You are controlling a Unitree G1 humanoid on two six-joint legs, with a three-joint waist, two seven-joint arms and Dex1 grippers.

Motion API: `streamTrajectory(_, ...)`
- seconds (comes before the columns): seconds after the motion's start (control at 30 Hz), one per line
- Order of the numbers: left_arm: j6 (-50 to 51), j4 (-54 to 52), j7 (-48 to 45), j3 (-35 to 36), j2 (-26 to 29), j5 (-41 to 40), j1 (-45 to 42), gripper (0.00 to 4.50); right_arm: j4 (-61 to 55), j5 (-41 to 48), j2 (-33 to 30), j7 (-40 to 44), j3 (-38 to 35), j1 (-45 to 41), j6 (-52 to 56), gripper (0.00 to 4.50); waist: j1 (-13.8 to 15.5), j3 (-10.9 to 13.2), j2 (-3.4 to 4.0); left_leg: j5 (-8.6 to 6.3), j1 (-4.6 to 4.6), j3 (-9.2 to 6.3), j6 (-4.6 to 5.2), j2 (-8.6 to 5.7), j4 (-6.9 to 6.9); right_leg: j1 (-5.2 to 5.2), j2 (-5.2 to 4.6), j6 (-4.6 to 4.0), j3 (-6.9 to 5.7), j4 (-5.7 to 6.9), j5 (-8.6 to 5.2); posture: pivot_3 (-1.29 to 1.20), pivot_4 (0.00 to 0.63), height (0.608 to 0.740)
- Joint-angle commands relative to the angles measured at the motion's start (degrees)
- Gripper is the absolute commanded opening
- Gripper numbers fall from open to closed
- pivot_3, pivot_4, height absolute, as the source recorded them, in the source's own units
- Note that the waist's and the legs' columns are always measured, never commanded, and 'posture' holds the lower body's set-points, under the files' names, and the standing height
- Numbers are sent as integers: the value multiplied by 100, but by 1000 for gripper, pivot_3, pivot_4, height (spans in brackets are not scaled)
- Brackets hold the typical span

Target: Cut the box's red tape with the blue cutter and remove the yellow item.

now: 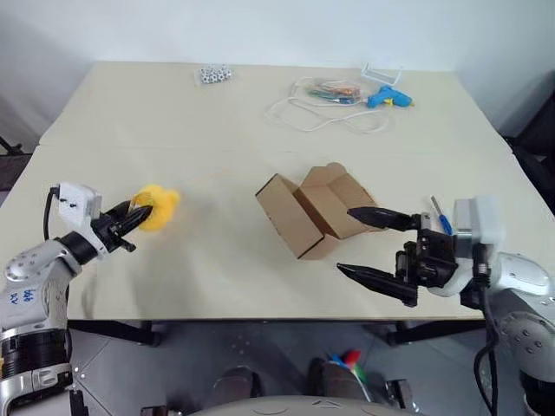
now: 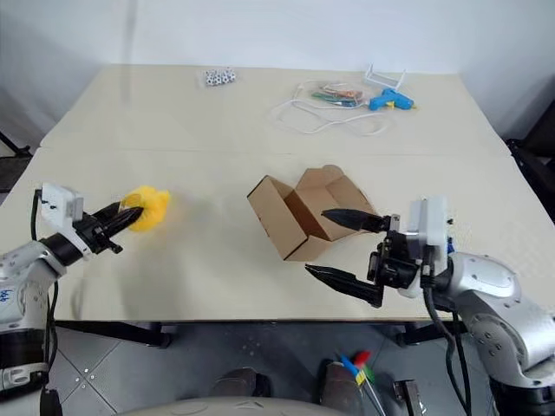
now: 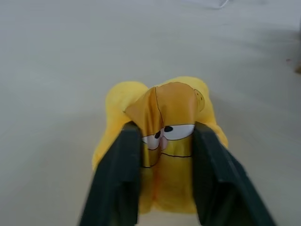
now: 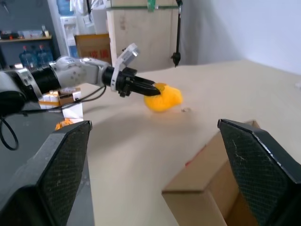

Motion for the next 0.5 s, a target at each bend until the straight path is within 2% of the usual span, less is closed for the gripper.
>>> streamTrajectory(0.03,-32,-526,341,274,0,-77,222,2333,187,-151,141,152,62,-170,-303,4500,-12,0,0,-2,1,0,-3,3,-1,0,2,0,-3,0,0,0,150,740)
streamTrajectory(0.13,295,-1132,143,675,91,-675,614,3298,296,67,145,312,-8,-238,-200,4500,-33,1,2,-3,1,3,-6,12,-7,-3,9,1,-10,0,0,0,150,740)
streamTrajectory(0.27,775,-1353,-425,1208,500,-1192,1265,4468,471,208,33,500,-135,-310,-94,4500,-82,2,4,-5,4,3,-9,20,-7,-1,14,1,-15,-2,-1,0,150,740)
streamTrajectory(0.4,503,-1401,-905,1639,890,-1124,1893,4468,686,230,-102,622,-306,-384,-39,4500,-143,10,16,-5,7,16,-10,24,-6,0,14,-1,-15,-7,-3,0,150,740)
streamTrajectory(0.5,-276,-1672,-1374,1908,1156,-573,2709,4468,766,105,-363,805,-510,-273,-77,4500,-137,12,21,-7,5,19,-13,25,-6,-3,10,-5,-13,-8,-5,0,150,740)
